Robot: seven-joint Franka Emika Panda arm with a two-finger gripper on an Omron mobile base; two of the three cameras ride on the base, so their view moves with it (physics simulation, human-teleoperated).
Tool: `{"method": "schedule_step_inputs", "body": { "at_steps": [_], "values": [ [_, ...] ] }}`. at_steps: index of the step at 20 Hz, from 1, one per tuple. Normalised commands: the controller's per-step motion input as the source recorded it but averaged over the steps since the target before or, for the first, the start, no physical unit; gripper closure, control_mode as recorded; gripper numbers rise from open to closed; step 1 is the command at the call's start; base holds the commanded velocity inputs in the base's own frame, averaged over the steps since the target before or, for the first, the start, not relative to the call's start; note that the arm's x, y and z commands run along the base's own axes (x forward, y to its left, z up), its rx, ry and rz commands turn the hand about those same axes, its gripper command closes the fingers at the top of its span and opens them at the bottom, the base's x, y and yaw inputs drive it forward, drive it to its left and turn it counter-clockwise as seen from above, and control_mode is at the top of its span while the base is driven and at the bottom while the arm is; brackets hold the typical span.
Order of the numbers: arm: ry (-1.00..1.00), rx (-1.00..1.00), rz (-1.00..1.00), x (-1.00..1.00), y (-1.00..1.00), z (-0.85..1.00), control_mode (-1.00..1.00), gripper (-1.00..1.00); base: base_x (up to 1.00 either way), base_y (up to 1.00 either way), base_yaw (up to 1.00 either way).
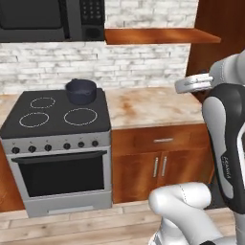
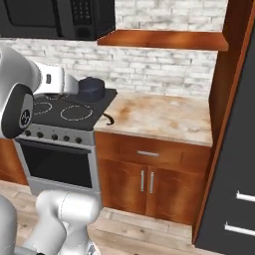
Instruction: Open the cabinet and move the ladle to the pot. Then close the cabinet.
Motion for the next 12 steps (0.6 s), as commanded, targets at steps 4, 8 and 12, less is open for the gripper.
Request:
{"method": "schedule_step_inputs", "body": {
  "at_steps": [4, 8, 12],
  "values": [
    [0.00, 0.00, 0.00, 0.00, 0.00, 0.00, 1.00, 1.00, 0.54, 0.90, -0.04],
    [0.00, 0.00, 0.00, 0.00, 0.00, 0.00, 1.00, 1.00, 0.52, 0.73, -0.04],
    [0.00, 0.00, 0.00, 0.00, 0.00, 0.00, 1.00, 1.00, 0.71, 0.35, -0.05]
  ]
}}
